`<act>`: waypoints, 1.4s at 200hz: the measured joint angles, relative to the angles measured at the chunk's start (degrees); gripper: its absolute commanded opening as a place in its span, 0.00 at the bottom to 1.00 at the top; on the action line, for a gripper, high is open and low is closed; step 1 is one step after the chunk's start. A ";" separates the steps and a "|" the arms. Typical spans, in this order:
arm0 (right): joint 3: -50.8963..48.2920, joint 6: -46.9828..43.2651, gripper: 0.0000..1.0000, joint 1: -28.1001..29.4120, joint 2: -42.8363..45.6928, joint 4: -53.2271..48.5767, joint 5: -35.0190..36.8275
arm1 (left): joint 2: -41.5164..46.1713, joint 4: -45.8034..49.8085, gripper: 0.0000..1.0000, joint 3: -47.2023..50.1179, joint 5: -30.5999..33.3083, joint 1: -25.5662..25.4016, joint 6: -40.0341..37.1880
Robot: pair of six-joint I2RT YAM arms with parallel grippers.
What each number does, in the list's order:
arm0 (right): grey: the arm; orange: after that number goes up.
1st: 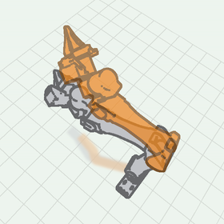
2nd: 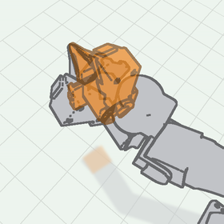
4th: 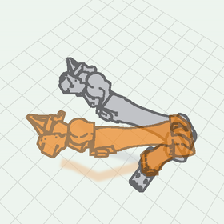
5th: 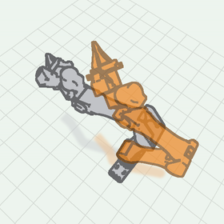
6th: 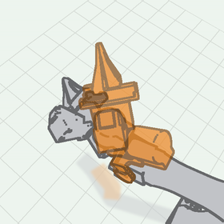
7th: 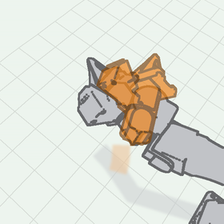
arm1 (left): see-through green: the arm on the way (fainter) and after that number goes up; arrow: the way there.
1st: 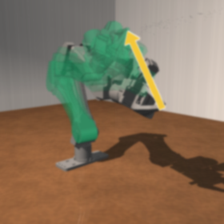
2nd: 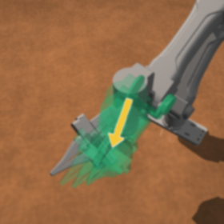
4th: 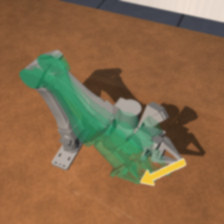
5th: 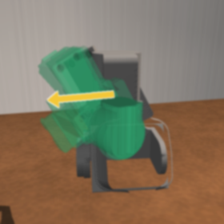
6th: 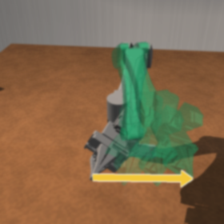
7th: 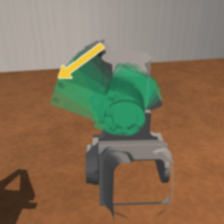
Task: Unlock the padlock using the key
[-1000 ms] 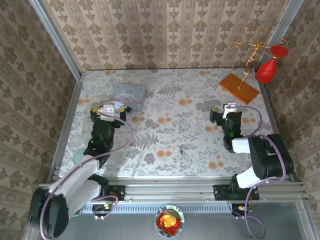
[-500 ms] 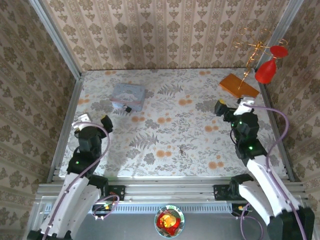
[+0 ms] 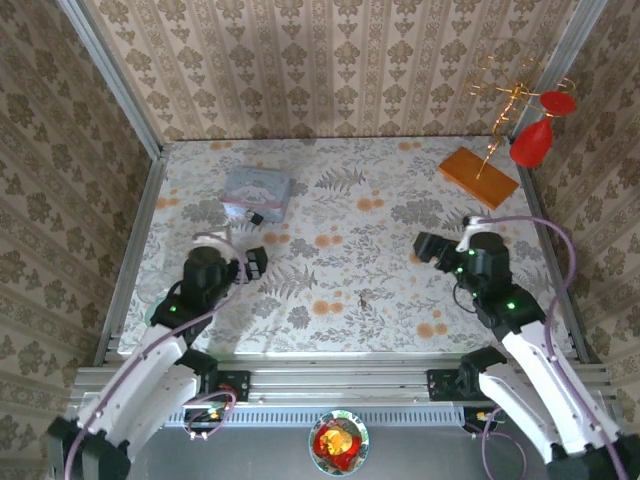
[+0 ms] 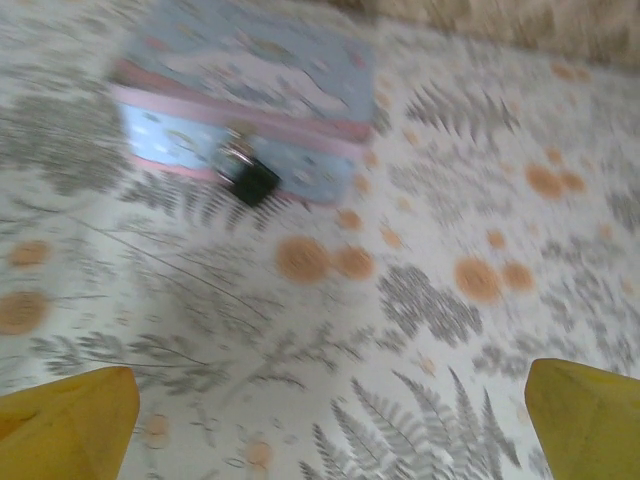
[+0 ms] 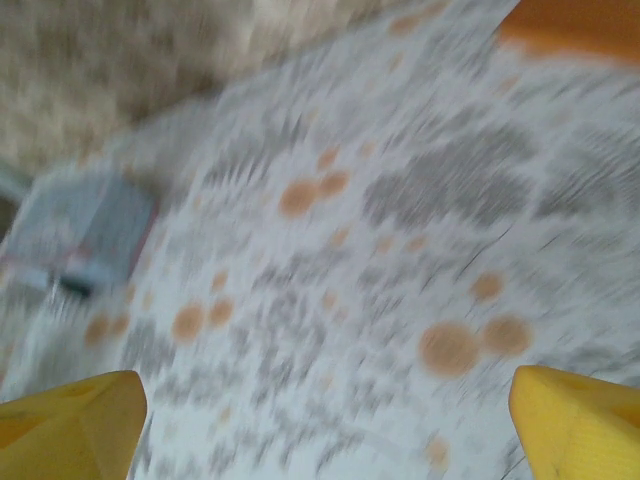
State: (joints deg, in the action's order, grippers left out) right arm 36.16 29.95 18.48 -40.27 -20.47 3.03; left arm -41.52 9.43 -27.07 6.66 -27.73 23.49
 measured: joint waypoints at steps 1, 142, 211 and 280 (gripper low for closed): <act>0.04 0.00 0.94 0.35 -0.17 -0.09 0.11 | -0.55 0.00 1.00 -0.22 -0.04 -0.42 -0.17; 4.72 16.85 0.34 27.12 -39.43 -1.73 1.51 | -4.59 -6.73 1.00 2.99 2.32 -5.27 -4.72; 7.39 19.74 0.25 27.43 -47.65 1.16 -0.90 | -4.94 -7.34 1.00 2.99 1.25 -5.27 -4.72; 7.80 20.28 0.19 28.22 -48.33 1.11 -1.01 | -4.98 -7.34 1.00 2.99 1.03 -5.27 -4.72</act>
State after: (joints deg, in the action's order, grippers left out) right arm 43.97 50.24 46.70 -88.60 -19.35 2.02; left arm -46.50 2.09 -24.08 7.68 -32.99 18.76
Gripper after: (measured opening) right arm 0.199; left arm 0.999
